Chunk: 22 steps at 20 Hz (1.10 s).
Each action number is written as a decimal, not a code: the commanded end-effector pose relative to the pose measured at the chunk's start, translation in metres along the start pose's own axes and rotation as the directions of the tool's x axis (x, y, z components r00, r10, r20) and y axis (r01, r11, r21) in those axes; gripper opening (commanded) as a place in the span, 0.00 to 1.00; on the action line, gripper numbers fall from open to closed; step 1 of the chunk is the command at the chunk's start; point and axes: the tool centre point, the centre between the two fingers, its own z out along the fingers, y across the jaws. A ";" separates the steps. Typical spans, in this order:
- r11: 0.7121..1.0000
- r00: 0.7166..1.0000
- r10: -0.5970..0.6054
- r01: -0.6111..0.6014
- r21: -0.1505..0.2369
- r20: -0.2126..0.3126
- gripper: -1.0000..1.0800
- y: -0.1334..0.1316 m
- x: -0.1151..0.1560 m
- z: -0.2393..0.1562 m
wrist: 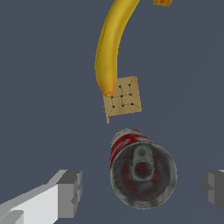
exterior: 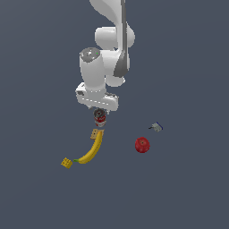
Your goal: Pick up a designated object from a clutter of objects.
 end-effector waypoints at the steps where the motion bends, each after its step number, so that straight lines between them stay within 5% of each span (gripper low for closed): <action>1: 1.000 1.000 0.019 -0.019 -0.001 0.001 0.96 0.005 -0.008 0.009; 22: 0.999 0.999 0.038 -0.038 -0.003 0.004 0.96 0.011 -0.018 0.055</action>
